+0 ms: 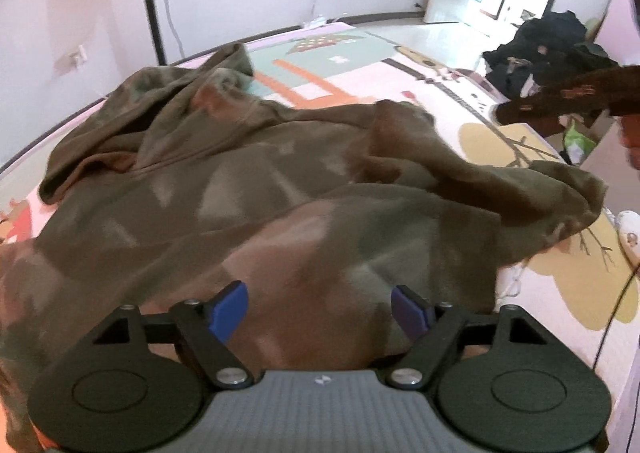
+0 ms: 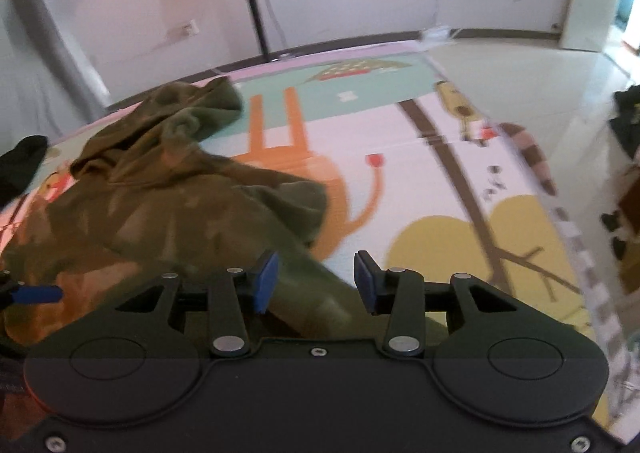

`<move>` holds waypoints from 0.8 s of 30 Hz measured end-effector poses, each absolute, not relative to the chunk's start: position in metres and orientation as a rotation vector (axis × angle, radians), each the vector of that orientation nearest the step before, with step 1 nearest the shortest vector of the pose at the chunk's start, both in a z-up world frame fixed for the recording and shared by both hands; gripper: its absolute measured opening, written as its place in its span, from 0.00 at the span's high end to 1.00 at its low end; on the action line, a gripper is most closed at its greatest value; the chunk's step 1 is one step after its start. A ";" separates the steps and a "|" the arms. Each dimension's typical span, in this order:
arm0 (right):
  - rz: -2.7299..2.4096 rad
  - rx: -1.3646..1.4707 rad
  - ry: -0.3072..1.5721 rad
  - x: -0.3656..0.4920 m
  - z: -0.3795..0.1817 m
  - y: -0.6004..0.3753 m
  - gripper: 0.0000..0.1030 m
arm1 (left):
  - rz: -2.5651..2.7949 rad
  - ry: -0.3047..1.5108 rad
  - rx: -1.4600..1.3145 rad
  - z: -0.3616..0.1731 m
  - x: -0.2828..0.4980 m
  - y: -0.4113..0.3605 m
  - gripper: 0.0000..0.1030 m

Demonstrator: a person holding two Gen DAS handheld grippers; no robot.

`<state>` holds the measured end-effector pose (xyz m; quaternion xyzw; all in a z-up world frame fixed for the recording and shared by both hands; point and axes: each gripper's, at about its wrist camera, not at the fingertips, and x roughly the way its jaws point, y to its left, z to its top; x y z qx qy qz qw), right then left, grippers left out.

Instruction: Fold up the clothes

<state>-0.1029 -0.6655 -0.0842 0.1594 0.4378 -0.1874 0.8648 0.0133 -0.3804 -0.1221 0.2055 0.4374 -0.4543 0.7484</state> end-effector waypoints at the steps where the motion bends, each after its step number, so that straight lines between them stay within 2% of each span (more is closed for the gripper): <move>1: -0.376 0.336 0.920 -0.097 -0.088 -0.664 0.61 | -1.001 0.957 0.450 -0.123 0.012 -0.384 0.19; 10: -0.302 0.333 0.943 -0.064 -0.116 -0.668 0.53 | -1.041 0.942 0.463 -0.129 0.001 -0.408 0.17; 17: -0.239 0.390 1.001 -0.043 -0.147 -0.675 0.52 | -1.036 0.958 0.472 -0.137 0.002 -0.417 0.16; 18: -0.221 0.390 1.013 -0.041 -0.151 -0.673 0.59 | -1.033 0.962 0.474 -0.138 0.002 -0.417 0.16; 19: -0.222 0.374 1.022 -0.040 -0.153 -0.671 0.76 | -1.031 0.965 0.475 -0.140 0.003 -0.418 0.16; 22: -0.221 0.317 1.029 -0.041 -0.155 -0.664 0.92 | -1.022 0.979 0.472 -0.144 0.005 -0.418 0.16; 24: -0.231 0.317 1.021 -0.043 -0.153 -0.664 0.95 | -1.019 0.988 0.466 -0.146 0.007 -0.418 0.16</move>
